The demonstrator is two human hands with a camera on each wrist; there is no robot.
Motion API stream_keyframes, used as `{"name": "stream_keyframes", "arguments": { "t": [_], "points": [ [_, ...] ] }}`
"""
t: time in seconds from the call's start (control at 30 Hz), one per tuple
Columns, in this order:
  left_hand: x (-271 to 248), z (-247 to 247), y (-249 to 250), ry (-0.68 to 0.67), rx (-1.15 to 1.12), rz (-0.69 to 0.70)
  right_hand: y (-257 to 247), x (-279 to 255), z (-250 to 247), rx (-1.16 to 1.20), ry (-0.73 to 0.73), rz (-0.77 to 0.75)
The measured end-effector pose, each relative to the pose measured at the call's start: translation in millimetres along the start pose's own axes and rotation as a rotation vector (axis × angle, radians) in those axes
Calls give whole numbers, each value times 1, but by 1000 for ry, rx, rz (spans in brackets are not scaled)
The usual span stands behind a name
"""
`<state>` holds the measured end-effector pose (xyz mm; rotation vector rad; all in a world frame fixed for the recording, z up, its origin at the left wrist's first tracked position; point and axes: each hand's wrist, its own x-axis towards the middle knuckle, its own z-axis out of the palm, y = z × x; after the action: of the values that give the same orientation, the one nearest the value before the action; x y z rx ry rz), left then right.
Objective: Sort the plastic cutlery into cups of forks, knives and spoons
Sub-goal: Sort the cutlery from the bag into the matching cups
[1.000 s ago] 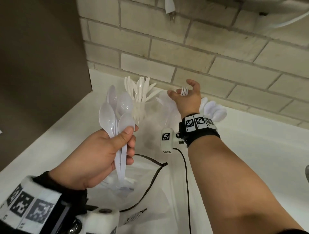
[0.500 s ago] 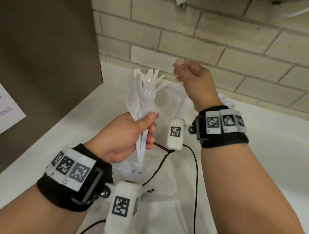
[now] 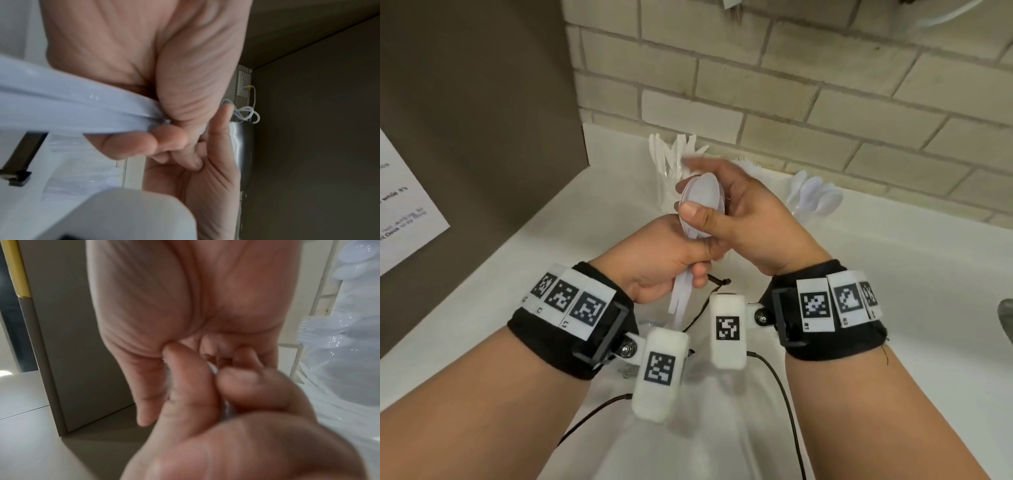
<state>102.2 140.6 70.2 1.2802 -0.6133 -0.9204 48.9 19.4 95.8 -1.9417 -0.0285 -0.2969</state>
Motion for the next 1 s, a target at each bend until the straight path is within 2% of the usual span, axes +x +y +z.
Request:
{"name": "stream_keyframes", "arguments": {
  "t": [0.17,0.3,0.37,0.53,0.63,0.73,0.8,0.9,0.93,1.0],
  "points": [
    [1,0,-3,-7,-11,-15,-1,-5,-2,21,49,-15],
    [-2,-2,-7,-23,176,-63,-1,-3,-5,111,230,18],
    [-3,-2,-5,-28,237,-51,0,-3,-2,186,227,25],
    [-3,-2,-8,-48,323,-50,1,-6,6,197,224,70],
    [-4,-11,-8,21,721,51,1,-4,-8,213,336,27],
    [-20,-36,8,109,1106,99,0,3,-52,106,619,-86],
    [-31,-56,17,59,1328,-52,5,11,-84,-86,801,-175],
    [-34,-73,12,-72,1508,-427,22,22,-113,-294,947,-262],
    [-33,-73,7,-116,1518,-485,29,24,-119,-341,970,-272],
    [-28,-71,-3,-181,1525,-510,46,29,-125,-419,979,-255]
  ]
}}
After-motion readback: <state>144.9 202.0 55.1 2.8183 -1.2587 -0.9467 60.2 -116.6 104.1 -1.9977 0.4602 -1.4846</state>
